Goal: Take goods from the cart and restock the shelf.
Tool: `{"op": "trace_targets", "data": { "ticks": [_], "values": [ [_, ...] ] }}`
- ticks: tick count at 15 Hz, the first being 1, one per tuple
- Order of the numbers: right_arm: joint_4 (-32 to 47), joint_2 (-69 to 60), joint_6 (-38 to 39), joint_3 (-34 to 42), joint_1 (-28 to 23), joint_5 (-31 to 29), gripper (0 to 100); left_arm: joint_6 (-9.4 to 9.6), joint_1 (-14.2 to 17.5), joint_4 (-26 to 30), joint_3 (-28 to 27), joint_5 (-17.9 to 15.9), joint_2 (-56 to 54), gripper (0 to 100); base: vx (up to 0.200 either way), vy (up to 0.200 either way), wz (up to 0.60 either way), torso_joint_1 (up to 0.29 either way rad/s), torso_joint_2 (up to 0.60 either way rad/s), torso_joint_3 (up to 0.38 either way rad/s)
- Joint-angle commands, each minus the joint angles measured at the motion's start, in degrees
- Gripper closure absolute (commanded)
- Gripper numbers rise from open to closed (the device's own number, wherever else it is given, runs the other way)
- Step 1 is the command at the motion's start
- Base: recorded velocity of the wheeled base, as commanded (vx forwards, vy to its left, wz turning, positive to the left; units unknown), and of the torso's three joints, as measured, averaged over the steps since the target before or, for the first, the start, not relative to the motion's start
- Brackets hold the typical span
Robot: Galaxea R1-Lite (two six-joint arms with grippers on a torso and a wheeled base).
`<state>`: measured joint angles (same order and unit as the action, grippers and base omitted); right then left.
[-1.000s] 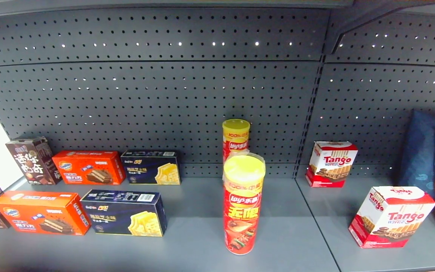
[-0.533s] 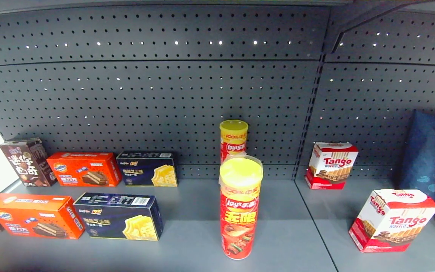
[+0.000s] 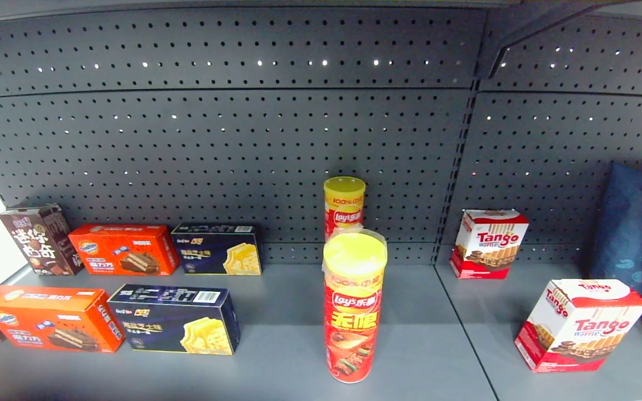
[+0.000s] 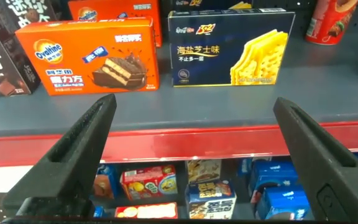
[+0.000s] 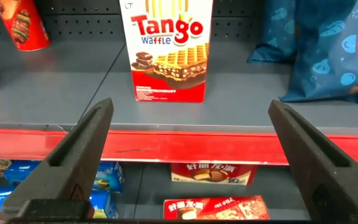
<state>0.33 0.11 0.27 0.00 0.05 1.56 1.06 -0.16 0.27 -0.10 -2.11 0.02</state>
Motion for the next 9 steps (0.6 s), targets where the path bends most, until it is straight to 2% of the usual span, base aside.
{"op": "trace_targets", "data": {
  "ticks": [1, 9],
  "values": [
    [0.02, -0.02, 0.0, 0.0, 0.04, 0.02, 0, -0.01, -0.02, 0.0, 0.01, 0.0, -0.02, 0, 0.0, 0.0, 0.0, 0.0, 0.0, 0.0],
    [0.02, -0.02, 0.0, 0.0, -0.05, 0.11, 0, -0.01, -0.02, 0.0, 0.01, 0.0, -0.02, 0, 0.0, 0.0, 0.0, 0.0, 0.0, 0.0]
  ]
}}
